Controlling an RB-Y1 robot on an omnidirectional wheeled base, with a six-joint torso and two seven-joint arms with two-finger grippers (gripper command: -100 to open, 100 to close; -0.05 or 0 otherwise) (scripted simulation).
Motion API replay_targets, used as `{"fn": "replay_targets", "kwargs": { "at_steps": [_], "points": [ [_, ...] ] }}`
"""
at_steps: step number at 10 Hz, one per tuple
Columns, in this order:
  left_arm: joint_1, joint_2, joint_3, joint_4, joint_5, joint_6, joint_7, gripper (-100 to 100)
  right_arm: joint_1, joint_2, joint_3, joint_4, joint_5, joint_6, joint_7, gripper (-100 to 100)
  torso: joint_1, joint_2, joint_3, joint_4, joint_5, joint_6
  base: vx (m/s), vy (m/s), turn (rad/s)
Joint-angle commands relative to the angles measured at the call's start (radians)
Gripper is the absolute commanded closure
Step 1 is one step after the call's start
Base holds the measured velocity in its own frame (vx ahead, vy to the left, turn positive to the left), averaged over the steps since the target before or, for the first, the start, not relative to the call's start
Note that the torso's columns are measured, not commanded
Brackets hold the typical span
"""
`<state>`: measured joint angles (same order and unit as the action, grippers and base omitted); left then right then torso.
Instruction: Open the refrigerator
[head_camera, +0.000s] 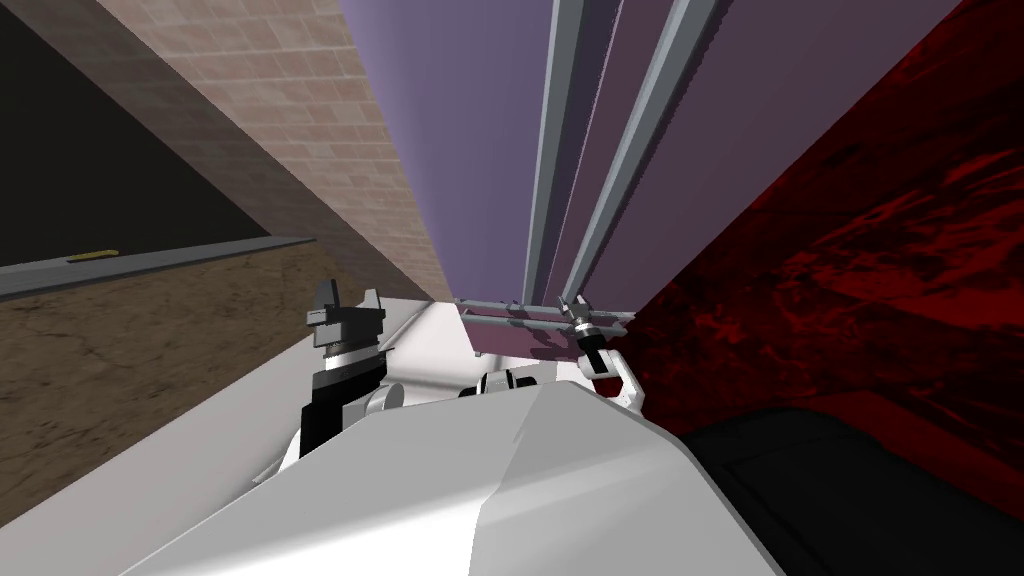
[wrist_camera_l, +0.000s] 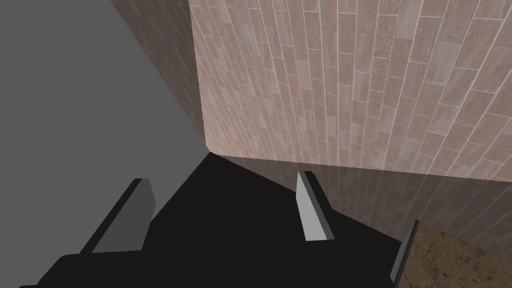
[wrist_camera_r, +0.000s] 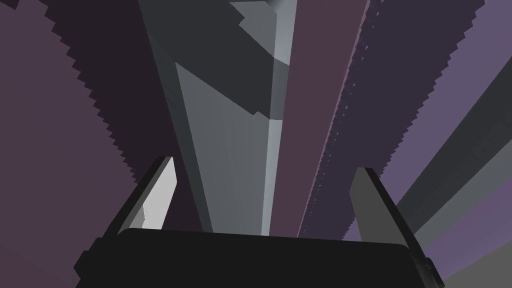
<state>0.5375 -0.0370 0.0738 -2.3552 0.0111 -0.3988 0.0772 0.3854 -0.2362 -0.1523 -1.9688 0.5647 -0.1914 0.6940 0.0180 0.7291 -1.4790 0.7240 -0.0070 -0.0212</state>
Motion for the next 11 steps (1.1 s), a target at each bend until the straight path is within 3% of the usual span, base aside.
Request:
{"fn": "replay_targets", "kwargs": {
  "at_steps": [1,5,7,11],
  "points": [
    [0.0,0.0,0.0,0.0,0.0,0.0,0.0,0,0.008,0.009,0.036,0.015,0.004,-0.013,0.0,-100,-0.001,-0.002,-0.002,0.002,0.001,0.001,-0.034,0.008,0.01],
    [0.0,0.0,0.0,0.0,0.0,0.0,0.0,0,-0.028,-0.032,0.013,0.096,0.13,0.028,0.12,-100,-0.006,-0.006,-0.006,0.008,0.008,0.011,0.016,0.181,-0.011],
    [0.0,0.0,0.0,0.0,0.0,0.0,0.0,0,-0.045,-0.053,0.002,0.134,0.191,0.048,0.179,-100,-0.02,0.003,0.0,0.012,0.006,0.019,0.046,0.186,-0.007],
    [0.0,0.0,0.0,0.0,0.0,0.0,0.0,0,-0.073,-0.087,-0.017,0.198,0.292,0.081,0.282,-100,-0.02,0.005,0.001,0.012,0.006,0.02,0.019,0.144,-0.03]
  ]
}}
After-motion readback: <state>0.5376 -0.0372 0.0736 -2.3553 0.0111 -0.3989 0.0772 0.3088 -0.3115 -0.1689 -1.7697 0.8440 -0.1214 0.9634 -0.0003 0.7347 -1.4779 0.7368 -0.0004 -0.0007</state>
